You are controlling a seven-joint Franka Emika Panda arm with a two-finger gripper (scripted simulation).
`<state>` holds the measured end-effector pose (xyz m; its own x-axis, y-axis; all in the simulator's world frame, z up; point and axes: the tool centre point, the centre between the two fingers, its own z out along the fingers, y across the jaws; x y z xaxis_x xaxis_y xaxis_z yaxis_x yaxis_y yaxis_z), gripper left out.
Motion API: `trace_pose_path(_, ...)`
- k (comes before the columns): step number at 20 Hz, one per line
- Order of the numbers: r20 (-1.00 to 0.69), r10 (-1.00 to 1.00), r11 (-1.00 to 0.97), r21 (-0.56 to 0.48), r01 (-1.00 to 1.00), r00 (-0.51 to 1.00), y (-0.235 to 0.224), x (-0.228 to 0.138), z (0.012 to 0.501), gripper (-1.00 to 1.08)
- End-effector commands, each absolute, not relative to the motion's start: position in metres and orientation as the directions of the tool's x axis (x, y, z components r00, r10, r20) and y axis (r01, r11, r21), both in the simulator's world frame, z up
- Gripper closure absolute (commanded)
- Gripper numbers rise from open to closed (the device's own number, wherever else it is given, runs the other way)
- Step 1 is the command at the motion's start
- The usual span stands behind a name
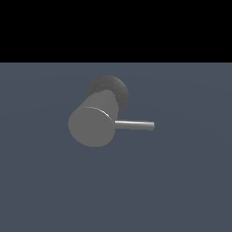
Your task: Turn on the faucet by rotating a designated handle.
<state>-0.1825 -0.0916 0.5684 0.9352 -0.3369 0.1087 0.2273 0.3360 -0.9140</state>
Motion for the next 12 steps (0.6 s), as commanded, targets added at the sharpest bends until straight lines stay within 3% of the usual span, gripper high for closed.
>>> trace_pose_path(1, 0.058, -0.372, 0.417, -0.881, 0.223, 0.926, -0.107, -0.172, 0.561, 1.08)
trace_pose_path(12, -0.231, -0.473, 0.699, -0.686, 0.202, 0.85, -0.17, -0.127, 0.496, 1.08)
